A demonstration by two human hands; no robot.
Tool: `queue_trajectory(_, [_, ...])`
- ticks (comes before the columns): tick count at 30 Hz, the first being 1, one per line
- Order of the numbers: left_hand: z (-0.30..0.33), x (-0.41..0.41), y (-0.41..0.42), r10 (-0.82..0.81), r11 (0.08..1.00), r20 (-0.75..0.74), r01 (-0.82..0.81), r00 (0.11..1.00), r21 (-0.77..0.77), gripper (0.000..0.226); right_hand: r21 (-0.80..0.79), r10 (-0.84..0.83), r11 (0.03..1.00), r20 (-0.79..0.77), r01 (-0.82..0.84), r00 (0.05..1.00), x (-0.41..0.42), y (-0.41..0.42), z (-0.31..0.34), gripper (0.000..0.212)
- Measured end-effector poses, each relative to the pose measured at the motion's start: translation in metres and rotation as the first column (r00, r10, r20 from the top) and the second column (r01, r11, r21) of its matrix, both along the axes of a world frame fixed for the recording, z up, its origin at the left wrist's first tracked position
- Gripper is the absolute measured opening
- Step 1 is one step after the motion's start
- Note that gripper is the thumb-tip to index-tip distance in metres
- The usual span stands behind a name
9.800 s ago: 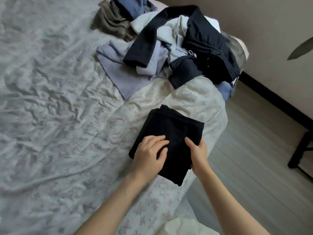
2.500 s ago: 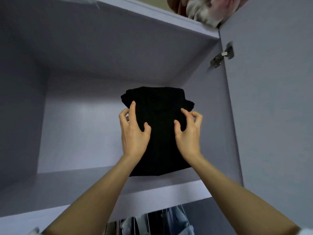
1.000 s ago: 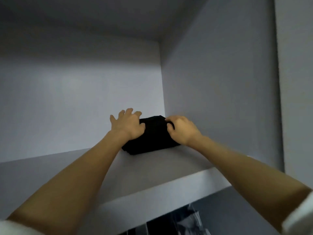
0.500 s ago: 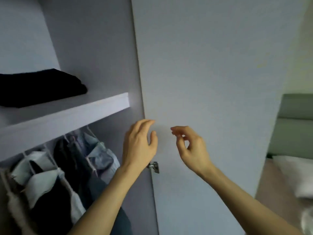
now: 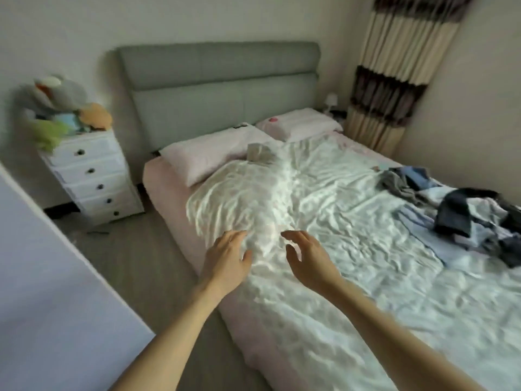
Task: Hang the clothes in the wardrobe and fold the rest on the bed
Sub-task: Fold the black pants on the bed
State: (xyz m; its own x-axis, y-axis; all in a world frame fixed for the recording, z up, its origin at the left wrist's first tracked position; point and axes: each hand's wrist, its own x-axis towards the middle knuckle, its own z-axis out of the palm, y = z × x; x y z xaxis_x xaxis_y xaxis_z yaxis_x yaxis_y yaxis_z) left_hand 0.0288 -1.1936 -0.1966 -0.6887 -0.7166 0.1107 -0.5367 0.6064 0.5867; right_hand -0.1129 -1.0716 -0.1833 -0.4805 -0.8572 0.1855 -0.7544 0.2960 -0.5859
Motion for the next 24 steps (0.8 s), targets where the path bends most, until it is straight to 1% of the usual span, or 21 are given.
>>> queue_trajectory(2, [-0.008,-0.045,0.022,-0.123,0.992,0.036,0.121,0.992,0.043,0.045,0.067,-0.129,0.989,0.002,0.128,0.992,-0.032,0.042,-0.009,0.033])
queue_trajectory(3, [-0.011,-0.072,0.039,-0.211,0.976,0.053,0.207,0.976,0.071,0.044,0.103,-0.214,0.972,0.003,0.213,0.977,-0.048,0.070,-0.012,0.033])
queue_trajectory(6, [-0.012,-0.128,0.081,-0.402,0.912,0.060,0.394,0.913,0.116,0.043,0.138,-0.421,0.900,0.033,0.413,0.906,-0.072,0.136,-0.017,0.029])
queue_trajectory(7, [-0.011,-0.144,0.095,-0.463,0.882,0.057,0.453,0.885,0.127,0.042,0.134,-0.495,0.863,0.039,0.486,0.868,-0.076,0.157,-0.021,0.028])
queue_trajectory(8, [-0.010,-0.167,0.113,-0.550,0.833,0.069,0.541,0.832,0.118,0.042,0.128,-0.593,0.802,0.055,0.584,0.803,-0.077,0.184,-0.022,0.027])
queue_trajectory(9, [-0.011,-0.178,0.123,-0.586,0.808,0.078,0.574,0.807,0.130,0.042,0.132,-0.640,0.766,0.068,0.629,0.765,-0.076,0.199,-0.024,0.027])
queue_trajectory(11, [-0.009,-0.200,0.149,-0.670,0.740,0.076,0.656,0.738,0.150,0.043,0.162,-0.747,0.665,0.105,0.729,0.657,-0.071,0.233,-0.027,0.027])
queue_trajectory(13, [-0.010,-0.220,0.177,-0.757,0.651,0.065,0.740,0.651,0.167,0.043,0.180,-0.831,0.556,0.110,0.812,0.545,-0.066,0.265,-0.028,0.027])
queue_trajectory(14, [-0.012,-0.228,0.193,-0.787,0.614,0.058,0.771,0.615,0.168,0.043,0.197,-0.859,0.512,0.101,0.836,0.502,-0.062,0.279,-0.025,0.027])
queue_trajectory(15, [-0.011,-0.234,0.202,-0.798,0.599,0.051,0.782,0.600,0.173,0.043,0.206,-0.869,0.495,0.096,0.844,0.486,-0.062,0.287,-0.022,0.028])
queue_trajectory(17, [-0.008,-0.242,0.230,-0.839,0.539,0.025,0.826,0.543,0.164,0.042,0.222,-0.899,0.437,0.085,0.872,0.429,-0.061,0.311,-0.011,0.027])
queue_trajectory(18, [-0.007,-0.245,0.239,-0.857,0.511,0.014,0.845,0.516,0.159,0.042,0.216,-0.911,0.412,0.081,0.885,0.404,-0.062,0.318,-0.004,0.027])
queue_trajectory(20, [-0.004,-0.256,0.268,-0.898,0.435,0.001,0.889,0.439,0.144,0.041,0.191,-0.944,0.331,0.069,0.924,0.324,-0.063,0.343,0.007,0.027])
queue_trajectory(24, [0.009,-0.273,0.308,-0.930,0.355,-0.056,0.928,0.363,0.116,0.040,0.149,-0.976,0.216,0.069,0.965,0.208,-0.072,0.385,0.015,0.025])
